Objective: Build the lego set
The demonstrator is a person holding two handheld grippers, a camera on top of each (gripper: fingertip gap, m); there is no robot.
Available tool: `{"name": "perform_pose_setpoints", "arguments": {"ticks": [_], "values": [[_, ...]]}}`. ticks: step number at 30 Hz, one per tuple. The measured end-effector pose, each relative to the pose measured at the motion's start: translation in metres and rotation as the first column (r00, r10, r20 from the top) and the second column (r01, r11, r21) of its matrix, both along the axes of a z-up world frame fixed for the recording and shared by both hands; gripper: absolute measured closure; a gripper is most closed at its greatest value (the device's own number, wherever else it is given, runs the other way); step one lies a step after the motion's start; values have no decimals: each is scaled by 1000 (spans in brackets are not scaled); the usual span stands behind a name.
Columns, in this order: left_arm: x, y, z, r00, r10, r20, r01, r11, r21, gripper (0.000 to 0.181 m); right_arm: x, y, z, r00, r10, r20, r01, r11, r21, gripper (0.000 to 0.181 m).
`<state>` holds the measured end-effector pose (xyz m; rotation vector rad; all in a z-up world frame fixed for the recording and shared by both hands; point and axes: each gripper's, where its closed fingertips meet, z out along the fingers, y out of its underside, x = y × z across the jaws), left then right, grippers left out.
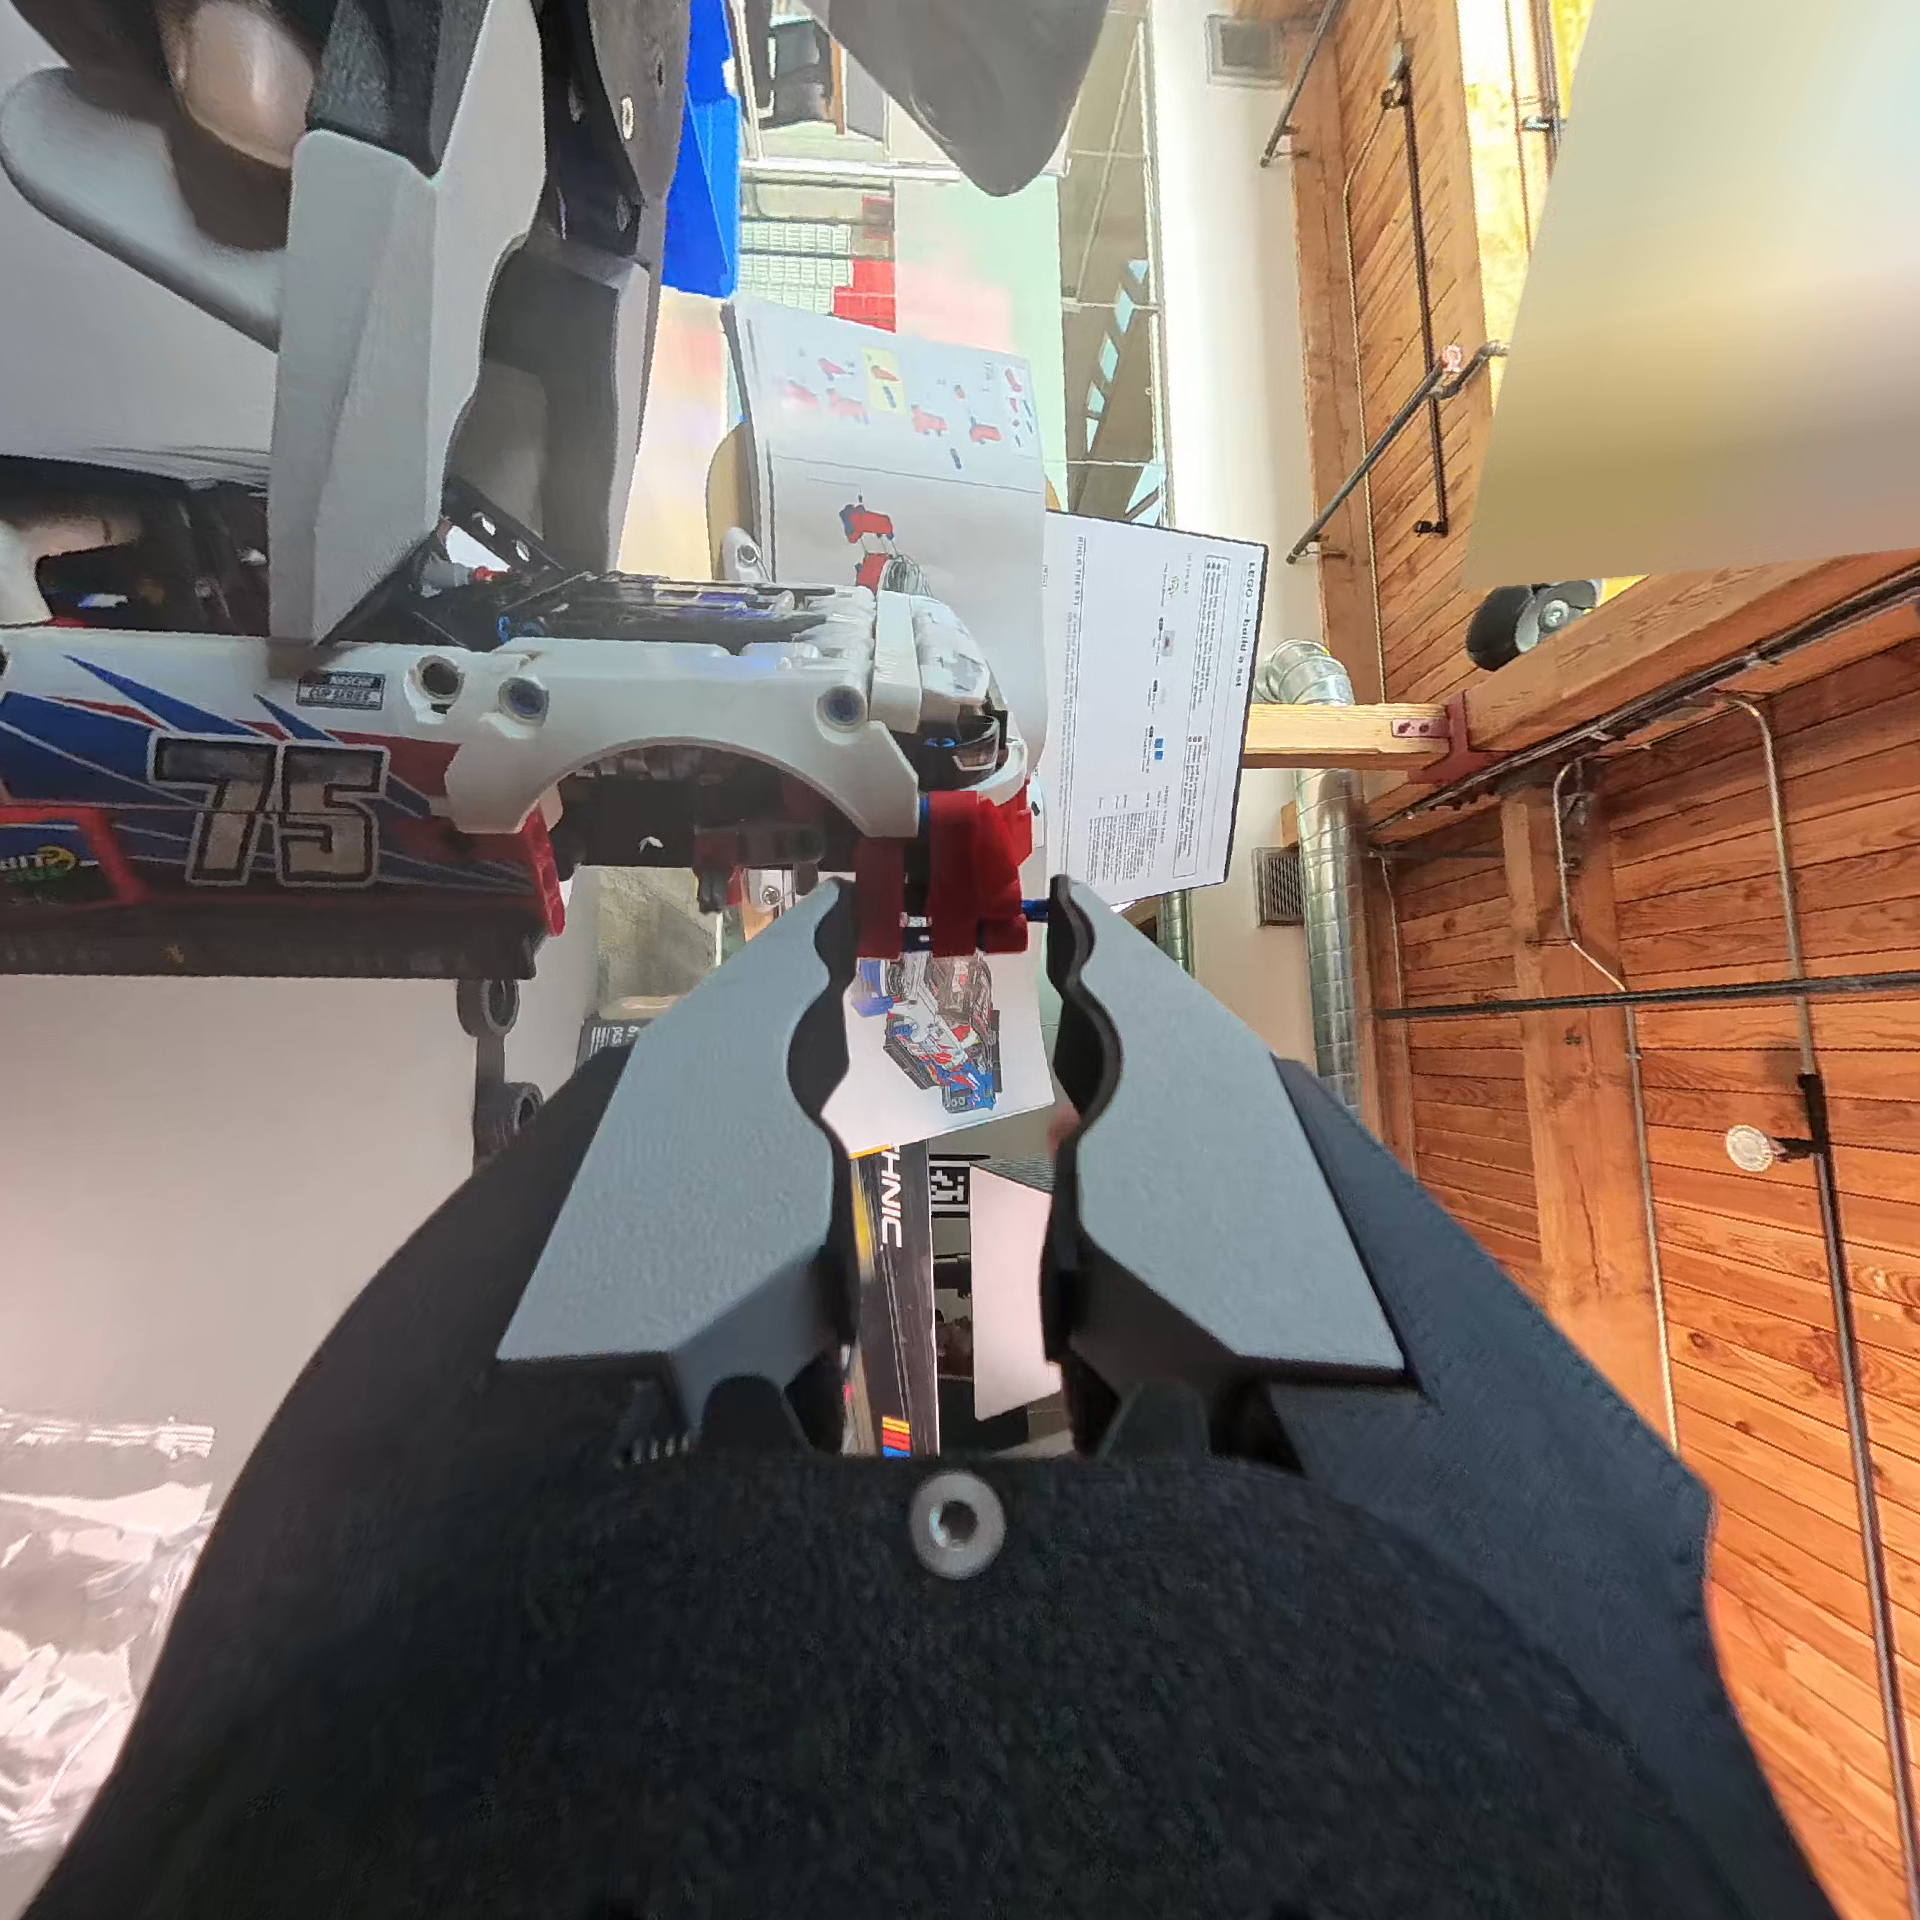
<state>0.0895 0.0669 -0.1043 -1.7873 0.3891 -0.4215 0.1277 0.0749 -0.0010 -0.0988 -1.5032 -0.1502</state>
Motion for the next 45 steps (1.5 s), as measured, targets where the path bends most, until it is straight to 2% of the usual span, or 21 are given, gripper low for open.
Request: {"name": "perform_pose_setpoints", "arguments": {"ticks": [4, 5, 12, 15, 17, 19, 20, 24, 36, 45], "values": [[-1, -1, 0, 1000, -29, 8, 29, 1000, 3, 81, 0, -2, 0, 999, 30, -36, -32, 999, -43, 149], [-1, -1, 0, 999, -34, 9, 34, 999, 4, 81, 0, -3, -3, 999, 37, -26, -38, 998, -45, 157], [-2, -1, 0, 999, -52, 12, 52, 999, 9, 81, -1, -3, -2, 997, 62, -50, -66, 995, -74, 157], [-1, 0, 1, 998, -55, 14, 54, 998, 12, 81, 1, -8, -2, 998, 48, -27, -48, 999, 6, 155], [-1, -1, 0, 999, -53, 8, 53, 999, 13, 81, 1, -17, -4, 998, 63, 2, -63, 998, -4, 147], [-1, -1, 0, 999, -54, 9, 54, 998, 14, 81, -3, -13, -8, 999, 17, 32, -18, 1000, 17, 149], [-1, 0, 1, 999, -51, 10, 51, 999, 15, 81, -3, -13, -5, 1000, 22, 16, -22, 999, 29, 157], [-1, -1, 0, 999, -51, 5, 51, 999, 13, 81, -3, -15, -4, 1000, 23, 8, -23, 1000, 13, 160], [-1, -2, 0, 998, -65, 2, 65, 998, 1, 81, -1, -23, -5, 1000, 1, 3, -1, 987, 158, 158], [-5, -4, 1, 993, -119, 20, 118, 993, 25, 81, -6, -28, -5, 1000, -21, 14, 20, 999, 45, 160]]}}
